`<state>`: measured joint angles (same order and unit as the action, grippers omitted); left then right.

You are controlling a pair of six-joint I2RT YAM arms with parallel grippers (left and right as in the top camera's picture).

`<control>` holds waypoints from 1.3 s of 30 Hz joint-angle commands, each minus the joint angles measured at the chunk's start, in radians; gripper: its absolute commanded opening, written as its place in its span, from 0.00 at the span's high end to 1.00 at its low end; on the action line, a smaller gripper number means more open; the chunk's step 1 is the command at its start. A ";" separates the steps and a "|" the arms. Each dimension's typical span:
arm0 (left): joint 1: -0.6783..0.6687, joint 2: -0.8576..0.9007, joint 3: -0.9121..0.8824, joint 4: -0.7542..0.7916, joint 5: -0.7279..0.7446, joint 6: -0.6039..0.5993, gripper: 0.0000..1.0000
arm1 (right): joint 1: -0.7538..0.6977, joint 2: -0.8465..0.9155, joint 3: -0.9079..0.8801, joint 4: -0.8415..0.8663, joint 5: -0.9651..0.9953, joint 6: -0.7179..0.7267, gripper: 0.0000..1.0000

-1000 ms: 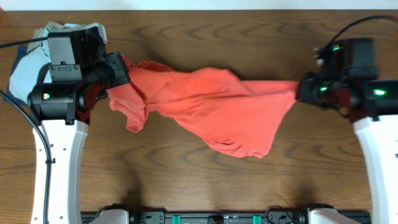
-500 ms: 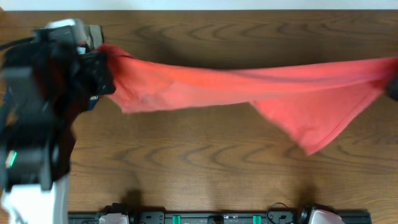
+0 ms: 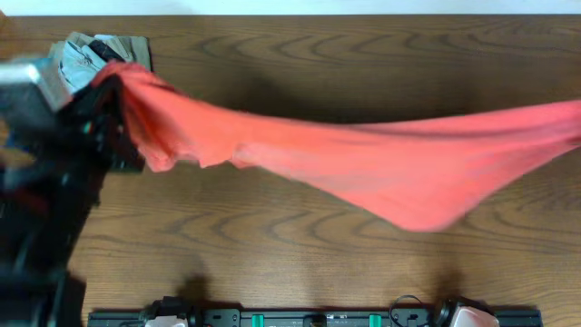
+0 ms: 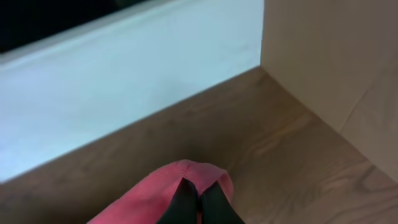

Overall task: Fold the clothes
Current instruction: 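Stretch the shirt between both grippers and swing it up and away, then lay the shirt flat on the table with both grippers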

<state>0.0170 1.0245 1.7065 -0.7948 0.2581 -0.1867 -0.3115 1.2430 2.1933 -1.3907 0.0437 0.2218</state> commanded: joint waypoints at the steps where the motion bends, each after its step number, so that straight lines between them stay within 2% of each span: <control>1: 0.004 0.131 0.000 0.042 0.064 -0.013 0.94 | -0.009 0.097 -0.002 0.003 -0.026 -0.048 0.99; 9: 0.003 0.504 0.000 0.306 0.152 -0.012 0.93 | 0.025 0.367 -0.002 0.080 -0.030 -0.079 0.99; 14: 0.003 0.723 0.025 0.518 0.150 -0.012 0.94 | 0.043 0.554 -0.002 0.292 -0.085 -0.092 0.99; 17: 0.004 0.842 0.127 0.575 0.148 0.002 0.94 | 0.050 0.638 -0.002 0.488 -0.132 -0.089 0.99; 21: 0.006 0.956 0.348 0.635 0.069 0.003 0.94 | 0.052 0.666 -0.001 0.752 -0.125 -0.069 0.99; 23: 0.006 0.987 0.471 0.663 0.046 0.002 0.94 | 0.049 0.646 0.012 0.858 -0.072 -0.056 0.99; 26: 0.006 0.997 0.631 0.674 -0.001 0.002 0.94 | 0.039 0.604 0.048 0.930 0.061 -0.024 0.99; 29: 0.006 0.983 0.734 0.636 -0.001 0.003 0.94 | 0.022 0.564 0.072 0.910 0.109 -0.030 0.99; 33: 0.006 0.939 0.773 0.464 0.047 0.003 0.94 | 0.001 0.527 0.071 0.783 0.147 -0.056 0.99; 35: 0.006 0.924 0.773 0.345 0.090 0.003 0.94 | -0.004 0.526 0.071 0.689 0.195 -0.063 0.99; 39: 0.003 0.916 0.770 -0.037 0.170 0.003 0.94 | -0.004 0.526 0.036 0.483 0.252 -0.063 0.99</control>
<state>0.0063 1.9022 2.4901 -0.7204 0.3904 -0.1856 -0.2916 1.7359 2.2620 -0.8471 0.1665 0.1711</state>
